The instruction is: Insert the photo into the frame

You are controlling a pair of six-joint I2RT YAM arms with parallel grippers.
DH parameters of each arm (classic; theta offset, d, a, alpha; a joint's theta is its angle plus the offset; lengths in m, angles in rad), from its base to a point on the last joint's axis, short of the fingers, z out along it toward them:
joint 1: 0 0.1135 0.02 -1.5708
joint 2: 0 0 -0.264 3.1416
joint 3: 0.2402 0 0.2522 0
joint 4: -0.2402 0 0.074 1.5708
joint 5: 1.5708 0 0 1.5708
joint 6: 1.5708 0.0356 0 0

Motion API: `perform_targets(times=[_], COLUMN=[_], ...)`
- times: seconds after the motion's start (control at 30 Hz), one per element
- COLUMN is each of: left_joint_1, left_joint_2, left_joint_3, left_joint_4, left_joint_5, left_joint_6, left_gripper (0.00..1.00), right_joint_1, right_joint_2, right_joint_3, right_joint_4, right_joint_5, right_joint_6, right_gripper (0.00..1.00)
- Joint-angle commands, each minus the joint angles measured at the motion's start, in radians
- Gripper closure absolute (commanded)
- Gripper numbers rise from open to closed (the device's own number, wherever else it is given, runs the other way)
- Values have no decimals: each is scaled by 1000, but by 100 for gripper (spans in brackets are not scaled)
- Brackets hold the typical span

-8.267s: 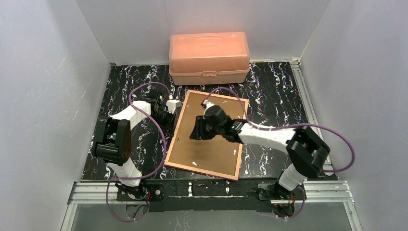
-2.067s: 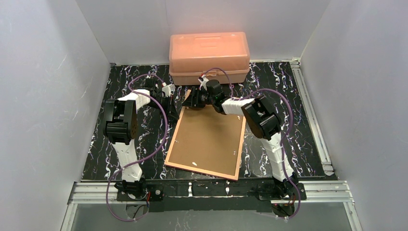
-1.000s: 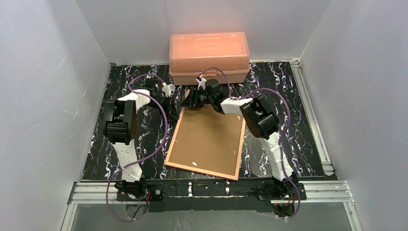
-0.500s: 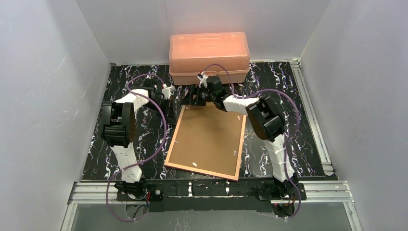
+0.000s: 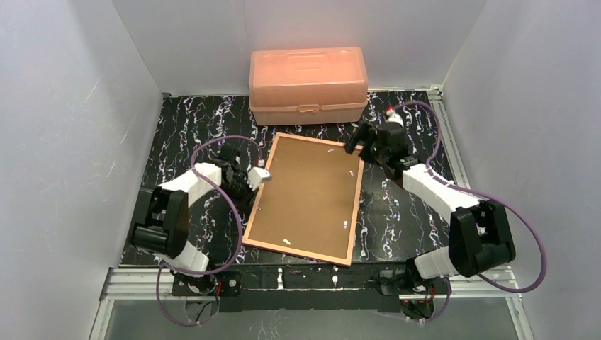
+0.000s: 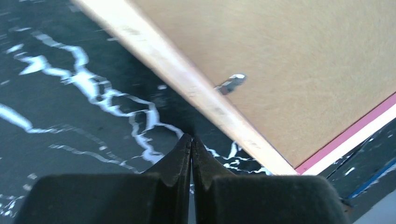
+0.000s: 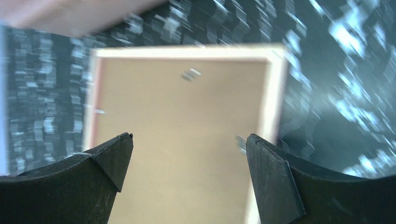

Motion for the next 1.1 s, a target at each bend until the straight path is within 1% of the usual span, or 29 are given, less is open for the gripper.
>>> perform_targets(times=[0.0, 0.1, 0.2, 0.37, 0.43, 0.53, 0.7, 0.87, 1.07], left_joint_1=[-91, -126, -148, -186, -209, -237, -254, -299, -381], left_joint_2=[-96, -143, -199, -286, -306, -317, -307, -334, -351], left_joint_3=[-85, -125, -154, -194, -207, -221, -236, -246, -245], left_joint_4=[41, 49, 41, 13, 7, 5, -1, -66, -149], left_joint_5=[-85, -92, -84, -38, -26, -22, -28, 7, 34], left_joint_6=[104, 124, 148, 200, 215, 231, 252, 259, 257], left_gripper=[100, 100, 100, 100, 100, 100, 100, 100, 100], right_joint_1=[-71, -100, -118, -116, -106, -69, 34, 137, 242], right_joint_2=[-26, -5, 52, 202, 251, 313, 386, 457, 513], right_joint_3=[-145, -177, -188, -122, -81, -2, 115, 221, 291], right_joint_4=[-104, -103, -64, 14, 26, 10, -25, -47, -70], right_joint_5=[50, 5, -52, -191, -216, -224, -216, -236, -260], right_joint_6=[50, 62, 72, 91, 97, 79, 54, 35, 32], right_gripper=[1, 1, 1, 1, 1, 1, 1, 1, 1])
